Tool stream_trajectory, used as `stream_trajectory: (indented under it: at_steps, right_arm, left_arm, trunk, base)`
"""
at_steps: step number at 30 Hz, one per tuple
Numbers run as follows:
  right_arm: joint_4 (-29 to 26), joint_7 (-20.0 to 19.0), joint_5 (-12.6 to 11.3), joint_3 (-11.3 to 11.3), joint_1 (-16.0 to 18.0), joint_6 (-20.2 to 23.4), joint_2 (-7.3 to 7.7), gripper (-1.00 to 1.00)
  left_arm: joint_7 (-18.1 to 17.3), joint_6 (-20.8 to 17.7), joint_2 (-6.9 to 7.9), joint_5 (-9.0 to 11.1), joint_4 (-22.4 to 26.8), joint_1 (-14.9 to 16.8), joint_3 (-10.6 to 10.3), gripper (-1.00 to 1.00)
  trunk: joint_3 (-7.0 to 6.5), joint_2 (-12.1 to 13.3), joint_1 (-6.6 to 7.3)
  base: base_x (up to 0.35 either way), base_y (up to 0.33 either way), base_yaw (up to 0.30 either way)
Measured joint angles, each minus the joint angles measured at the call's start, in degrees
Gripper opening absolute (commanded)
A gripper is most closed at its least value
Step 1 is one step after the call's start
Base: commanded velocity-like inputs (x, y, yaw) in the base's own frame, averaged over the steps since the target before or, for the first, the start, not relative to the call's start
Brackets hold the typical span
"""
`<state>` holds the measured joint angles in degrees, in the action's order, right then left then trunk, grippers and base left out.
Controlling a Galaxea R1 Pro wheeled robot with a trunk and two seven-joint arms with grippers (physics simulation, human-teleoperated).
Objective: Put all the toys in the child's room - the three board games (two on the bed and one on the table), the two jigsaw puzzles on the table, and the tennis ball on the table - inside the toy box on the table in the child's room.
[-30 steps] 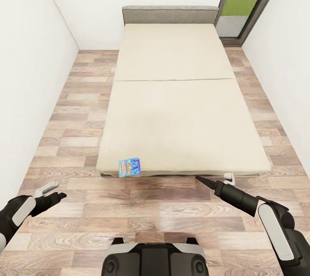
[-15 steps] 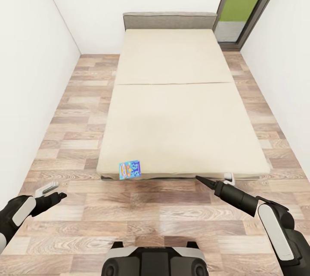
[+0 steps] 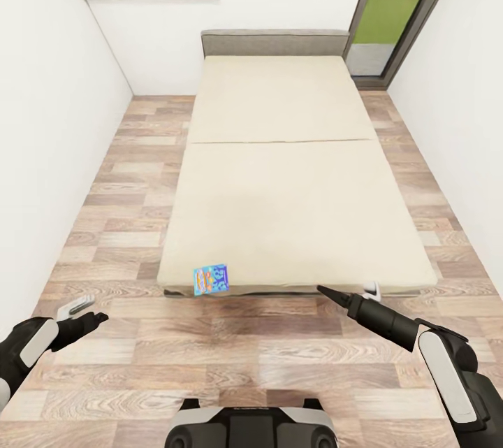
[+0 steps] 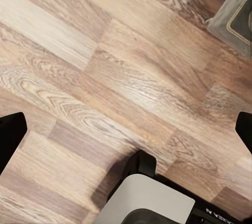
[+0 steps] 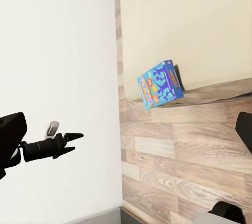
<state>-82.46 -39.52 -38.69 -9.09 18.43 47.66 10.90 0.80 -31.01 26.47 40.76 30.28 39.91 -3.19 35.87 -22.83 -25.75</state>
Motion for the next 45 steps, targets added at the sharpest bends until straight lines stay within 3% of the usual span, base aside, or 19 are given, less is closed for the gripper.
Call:
stream_trajectory:
  at_steps: [45]
  right_arm:
    - [0.32, 0.06, 0.17, 0.01, 0.0, -0.09, 0.0, 1.0]
  left_arm:
    - [0.02, 0.08, -0.28, 0.0, 0.0, -0.01, -0.01, 1.0]
  trunk:
    - [-4.26, 0.0, 0.0]
  base:
    - [0.02, 0.01, 0.0]
